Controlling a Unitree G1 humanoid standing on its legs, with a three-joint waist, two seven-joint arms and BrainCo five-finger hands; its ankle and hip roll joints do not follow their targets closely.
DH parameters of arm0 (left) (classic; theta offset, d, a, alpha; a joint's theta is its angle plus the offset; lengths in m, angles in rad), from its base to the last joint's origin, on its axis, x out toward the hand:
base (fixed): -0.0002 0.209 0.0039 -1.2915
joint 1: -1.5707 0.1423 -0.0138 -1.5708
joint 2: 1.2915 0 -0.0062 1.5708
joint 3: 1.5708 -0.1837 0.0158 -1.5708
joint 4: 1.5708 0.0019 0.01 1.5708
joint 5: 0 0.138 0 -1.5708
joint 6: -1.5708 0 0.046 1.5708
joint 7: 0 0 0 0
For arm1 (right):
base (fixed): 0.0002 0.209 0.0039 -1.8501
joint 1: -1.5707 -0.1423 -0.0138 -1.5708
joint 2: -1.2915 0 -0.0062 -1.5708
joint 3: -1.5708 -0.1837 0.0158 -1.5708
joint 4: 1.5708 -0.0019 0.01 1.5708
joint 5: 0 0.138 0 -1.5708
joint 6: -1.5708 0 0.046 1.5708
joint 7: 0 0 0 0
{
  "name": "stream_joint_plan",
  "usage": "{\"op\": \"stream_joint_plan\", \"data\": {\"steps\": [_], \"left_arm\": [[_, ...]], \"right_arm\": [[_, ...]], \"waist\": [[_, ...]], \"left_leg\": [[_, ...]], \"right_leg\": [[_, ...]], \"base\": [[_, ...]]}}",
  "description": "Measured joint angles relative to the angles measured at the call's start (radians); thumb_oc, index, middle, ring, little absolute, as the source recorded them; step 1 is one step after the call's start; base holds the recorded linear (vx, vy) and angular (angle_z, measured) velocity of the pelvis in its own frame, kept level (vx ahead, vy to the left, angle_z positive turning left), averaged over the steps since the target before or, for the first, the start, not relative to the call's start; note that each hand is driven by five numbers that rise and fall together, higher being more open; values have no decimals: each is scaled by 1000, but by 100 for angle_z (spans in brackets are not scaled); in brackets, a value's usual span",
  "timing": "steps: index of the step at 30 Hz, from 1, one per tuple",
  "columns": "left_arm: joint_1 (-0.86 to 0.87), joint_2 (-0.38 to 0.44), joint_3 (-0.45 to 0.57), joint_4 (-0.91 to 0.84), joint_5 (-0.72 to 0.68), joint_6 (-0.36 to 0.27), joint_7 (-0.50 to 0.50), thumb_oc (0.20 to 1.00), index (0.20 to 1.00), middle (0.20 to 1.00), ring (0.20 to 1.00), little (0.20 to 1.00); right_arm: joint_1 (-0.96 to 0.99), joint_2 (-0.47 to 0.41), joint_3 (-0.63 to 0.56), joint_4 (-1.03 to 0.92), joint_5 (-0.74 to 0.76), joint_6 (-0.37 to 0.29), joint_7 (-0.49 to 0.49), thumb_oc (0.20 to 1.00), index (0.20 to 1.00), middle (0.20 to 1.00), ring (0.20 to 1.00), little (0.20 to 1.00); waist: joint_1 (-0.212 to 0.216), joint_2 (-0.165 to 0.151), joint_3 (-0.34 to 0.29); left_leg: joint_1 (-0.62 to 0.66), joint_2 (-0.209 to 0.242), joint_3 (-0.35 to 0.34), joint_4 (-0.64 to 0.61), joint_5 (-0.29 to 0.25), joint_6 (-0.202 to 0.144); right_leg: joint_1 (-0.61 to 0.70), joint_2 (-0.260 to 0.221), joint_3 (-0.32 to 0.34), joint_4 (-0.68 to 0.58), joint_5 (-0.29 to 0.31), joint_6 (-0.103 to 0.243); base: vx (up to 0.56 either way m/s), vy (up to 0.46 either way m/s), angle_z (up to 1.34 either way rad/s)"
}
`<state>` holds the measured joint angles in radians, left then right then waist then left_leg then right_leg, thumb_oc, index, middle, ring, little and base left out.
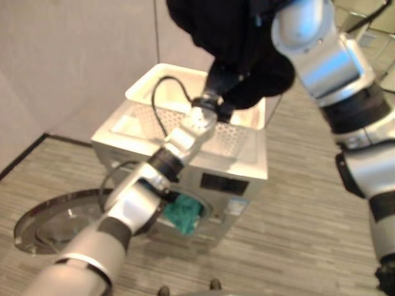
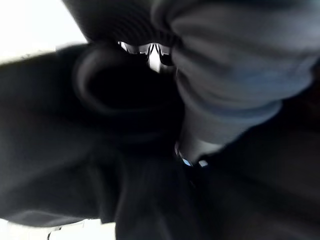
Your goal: Grab the laundry basket,head to the washer,open it,put in the laundry and shut it.
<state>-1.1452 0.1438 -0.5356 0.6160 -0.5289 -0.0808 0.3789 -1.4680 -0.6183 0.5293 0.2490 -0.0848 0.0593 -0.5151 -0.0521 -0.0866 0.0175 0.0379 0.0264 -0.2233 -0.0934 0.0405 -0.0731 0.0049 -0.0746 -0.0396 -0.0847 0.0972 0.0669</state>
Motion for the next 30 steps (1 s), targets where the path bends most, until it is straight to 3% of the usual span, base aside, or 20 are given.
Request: {"op": "stream_joint_plan", "data": {"steps": [1, 6, 14, 30], "left_arm": [[0, 10, 3, 0, 13, -1, 13, 200, 200, 200, 200, 200], [26, 97, 47, -92, 109, -13, 49, 200, 200, 200, 200, 200], [30, 126, 95, -170, 202, -33, 99, 200, 200, 200, 200, 200], [99, 133, 169, -264, 231, -82, 99, 200, 200, 200, 200, 200]], "right_arm": [[4, -1, -8, 3, -7, -1, -1, 1000, 1000, 1000, 1000, 1000], [118, -4, -115, -39, -35, -31, -29, 1000, 1000, 1000, 1000, 1000], [222, -12, -287, -39, -73, -43, -93, 1000, 1000, 1000, 1000, 1000], [365, -22, -340, -36, -111, -33, -97, 1000, 1000, 1000, 1000, 1000]], "waist": [[0, 0, 0], [-1, -1, -3], [-1, 1, -4], [-5, 26, -19]], "left_leg": [[1, 0, 2, -1, 0, 0], [16, 1, 27, -5, -3, 5], [20, 0, 28, -5, -3, 6], [34, -2, 35, -5, -6, 10]], "right_leg": [[-1, 0, 2, 0, 1, 1], [0, 1, 22, 0, 2, 3], [4, 0, 23, 0, 3, 4], [15, -2, 28, 0, 3, 4]], "base": [[31, 21, -5], [24, 20, -14], [2, 3, -1], [-1, 12, -1]]}}
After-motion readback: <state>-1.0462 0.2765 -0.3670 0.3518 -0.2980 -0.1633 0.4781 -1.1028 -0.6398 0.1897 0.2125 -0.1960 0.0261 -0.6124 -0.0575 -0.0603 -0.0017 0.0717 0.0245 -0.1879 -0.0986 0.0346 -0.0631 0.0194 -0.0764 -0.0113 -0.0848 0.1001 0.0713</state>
